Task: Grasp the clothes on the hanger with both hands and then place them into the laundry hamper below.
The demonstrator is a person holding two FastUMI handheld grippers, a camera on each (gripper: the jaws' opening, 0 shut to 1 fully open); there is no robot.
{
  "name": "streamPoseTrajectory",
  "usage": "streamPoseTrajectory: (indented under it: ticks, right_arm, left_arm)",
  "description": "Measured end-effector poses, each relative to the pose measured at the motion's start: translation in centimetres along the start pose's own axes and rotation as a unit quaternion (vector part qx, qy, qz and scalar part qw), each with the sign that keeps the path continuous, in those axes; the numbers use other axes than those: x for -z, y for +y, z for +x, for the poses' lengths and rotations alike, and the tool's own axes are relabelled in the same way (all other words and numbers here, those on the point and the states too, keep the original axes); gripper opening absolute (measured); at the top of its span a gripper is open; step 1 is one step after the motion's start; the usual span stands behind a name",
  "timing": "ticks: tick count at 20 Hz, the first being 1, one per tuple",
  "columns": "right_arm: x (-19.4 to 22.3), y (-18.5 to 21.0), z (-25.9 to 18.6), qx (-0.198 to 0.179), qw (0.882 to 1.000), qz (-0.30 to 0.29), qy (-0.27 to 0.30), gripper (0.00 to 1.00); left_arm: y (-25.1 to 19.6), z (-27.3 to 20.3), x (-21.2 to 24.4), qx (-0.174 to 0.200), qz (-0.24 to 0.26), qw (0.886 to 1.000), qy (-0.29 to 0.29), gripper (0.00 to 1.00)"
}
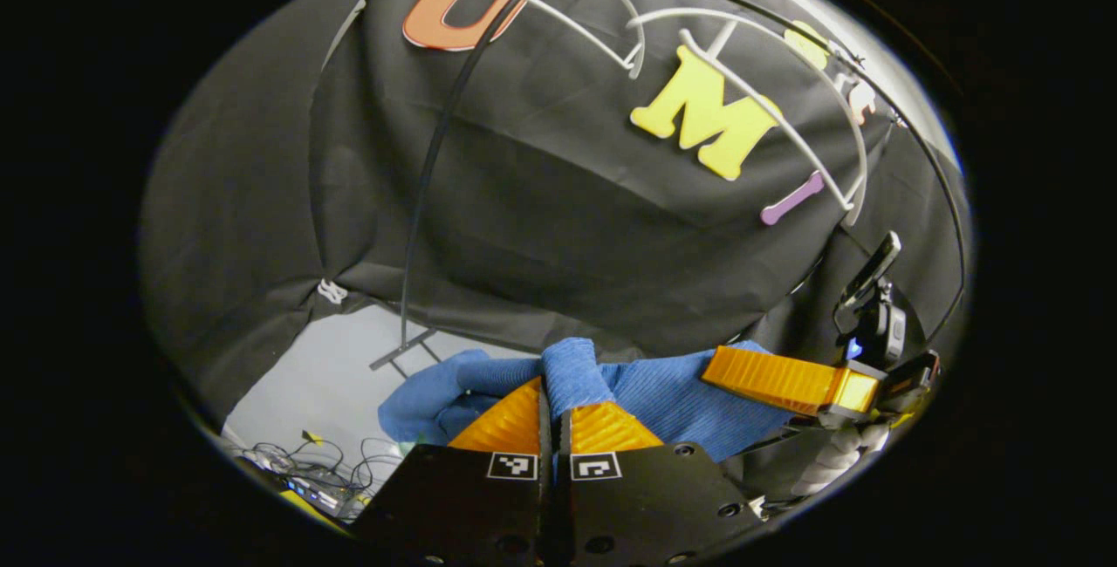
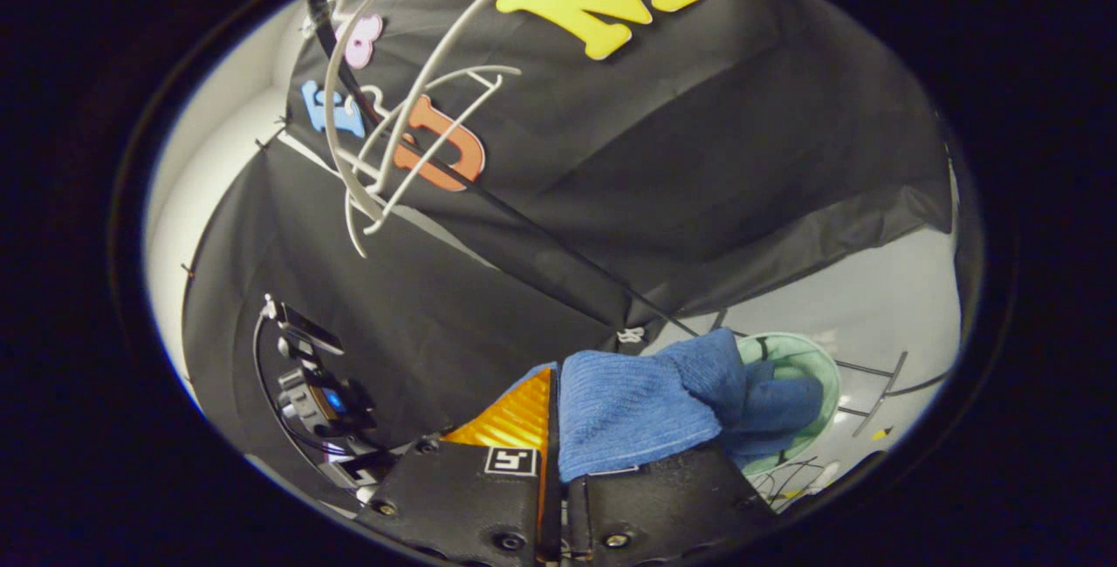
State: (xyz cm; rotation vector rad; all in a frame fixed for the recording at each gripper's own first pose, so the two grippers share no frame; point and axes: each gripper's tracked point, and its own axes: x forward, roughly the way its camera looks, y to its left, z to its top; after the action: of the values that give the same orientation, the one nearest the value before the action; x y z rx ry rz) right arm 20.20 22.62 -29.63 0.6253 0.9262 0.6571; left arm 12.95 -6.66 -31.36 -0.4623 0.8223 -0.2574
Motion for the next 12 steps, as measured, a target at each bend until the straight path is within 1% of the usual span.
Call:
streamPoseTrajectory:
  ticks: [3,4,5,9,12]
  right_arm:
    - [2.2,-2.6,1.6,0.042,0.998,-0.025,0.032,0.06]
    - [3.1,-3.5,2.1,0.055,0.997,-0.033,0.043,0.06]
    - [3.7,-4.5,2.9,0.071,0.995,-0.041,0.054,0.06]
    - [6.6,-7.8,4.2,0.121,0.986,-0.065,0.093,0.06]
    - [7.6,-10.2,5.0,0.157,0.977,-0.082,0.115,0.06]
  left_arm:
    - [0.7,2.0,2.7,-0.009,0.005,0.999,0.033,0.0]
    - [1.1,2.6,3.8,-0.016,0.007,0.999,0.045,0.05]
    - [1.5,2.9,4.9,-0.024,0.011,0.998,0.058,0.0]
    - [3.8,3.3,8.4,-0.071,0.034,0.991,0.108,0.0]
    - [5.6,4.5,10.7,-0.104,0.047,0.984,0.14,0.0]
